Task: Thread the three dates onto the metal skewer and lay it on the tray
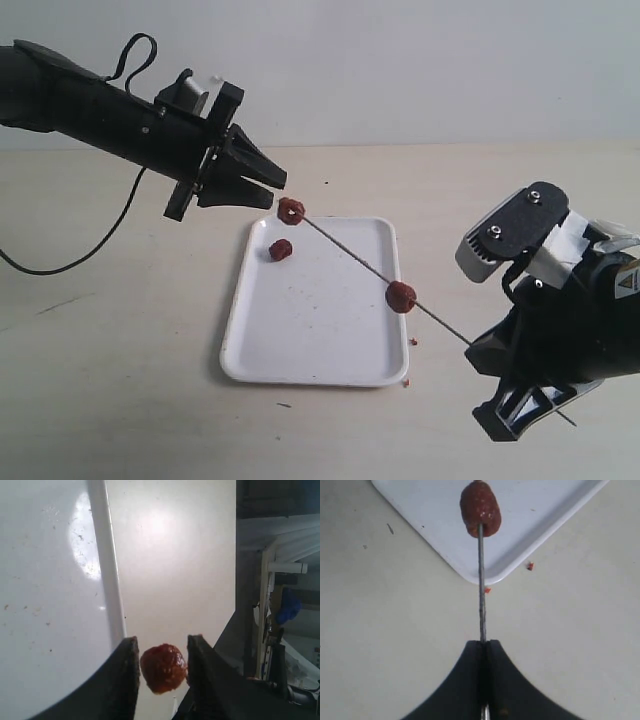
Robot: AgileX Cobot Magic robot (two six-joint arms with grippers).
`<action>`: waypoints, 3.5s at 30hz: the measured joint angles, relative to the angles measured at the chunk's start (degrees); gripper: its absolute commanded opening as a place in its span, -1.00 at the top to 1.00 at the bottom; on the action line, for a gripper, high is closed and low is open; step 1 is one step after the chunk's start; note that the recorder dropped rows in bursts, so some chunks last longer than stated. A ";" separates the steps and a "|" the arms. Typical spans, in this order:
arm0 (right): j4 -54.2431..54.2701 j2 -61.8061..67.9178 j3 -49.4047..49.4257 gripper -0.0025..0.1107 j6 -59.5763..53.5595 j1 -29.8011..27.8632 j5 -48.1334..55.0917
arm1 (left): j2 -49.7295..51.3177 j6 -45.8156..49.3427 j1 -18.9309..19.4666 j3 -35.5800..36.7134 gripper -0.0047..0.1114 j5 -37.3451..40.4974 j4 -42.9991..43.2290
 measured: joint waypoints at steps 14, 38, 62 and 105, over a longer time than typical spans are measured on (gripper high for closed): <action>0.00 0.00 0.00 0.96 -0.14 0.00 0.24 | 0.00 0.00 -1.53 0.00 0.32 -0.11 1.12; 0.00 0.00 0.00 0.96 -0.57 0.00 -0.11 | 0.00 0.00 -1.53 0.00 0.32 -0.11 1.19; 0.00 4.09 0.00 0.96 0.94 0.00 -3.26 | 0.00 1.51 -4.00 0.00 0.32 -1.28 -0.14; 0.18 10.28 -7.27 0.96 2.36 0.00 -7.73 | 0.00 8.46 -4.13 0.00 0.18 -1.17 -0.12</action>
